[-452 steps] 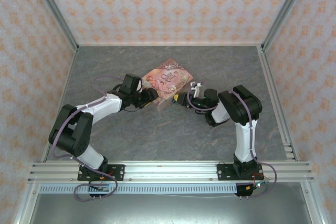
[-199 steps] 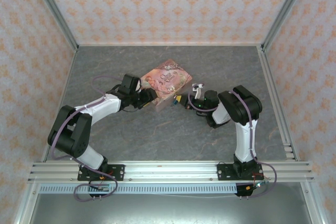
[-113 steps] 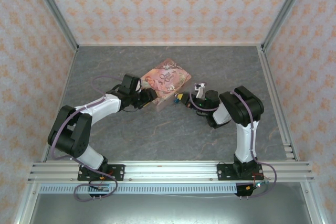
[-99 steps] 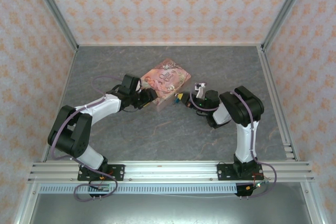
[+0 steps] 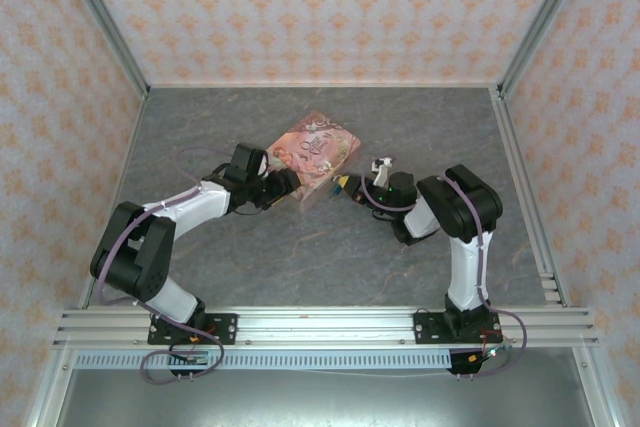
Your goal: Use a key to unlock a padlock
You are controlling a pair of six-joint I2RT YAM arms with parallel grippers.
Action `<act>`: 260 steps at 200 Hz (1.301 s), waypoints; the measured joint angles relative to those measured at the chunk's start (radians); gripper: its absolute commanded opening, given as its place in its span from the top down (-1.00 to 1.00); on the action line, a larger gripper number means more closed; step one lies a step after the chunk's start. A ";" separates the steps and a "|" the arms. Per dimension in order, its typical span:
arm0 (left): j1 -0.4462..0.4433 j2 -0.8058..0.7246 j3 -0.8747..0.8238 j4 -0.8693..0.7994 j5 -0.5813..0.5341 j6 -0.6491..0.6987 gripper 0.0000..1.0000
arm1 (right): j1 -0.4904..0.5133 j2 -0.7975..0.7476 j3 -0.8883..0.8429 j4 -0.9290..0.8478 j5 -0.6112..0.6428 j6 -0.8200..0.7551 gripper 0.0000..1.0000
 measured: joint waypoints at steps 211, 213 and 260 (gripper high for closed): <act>0.000 -0.312 -0.050 -0.219 -0.221 0.084 -0.97 | -0.027 -0.504 -0.092 -0.436 0.161 -0.119 1.00; 0.000 -0.316 -0.050 -0.220 -0.225 0.086 -0.97 | -0.027 -0.520 -0.090 -0.462 0.159 -0.123 1.00; 0.011 -0.424 -0.027 -0.270 -0.367 0.118 -0.97 | -0.005 -0.813 0.000 -1.071 0.162 -0.249 1.00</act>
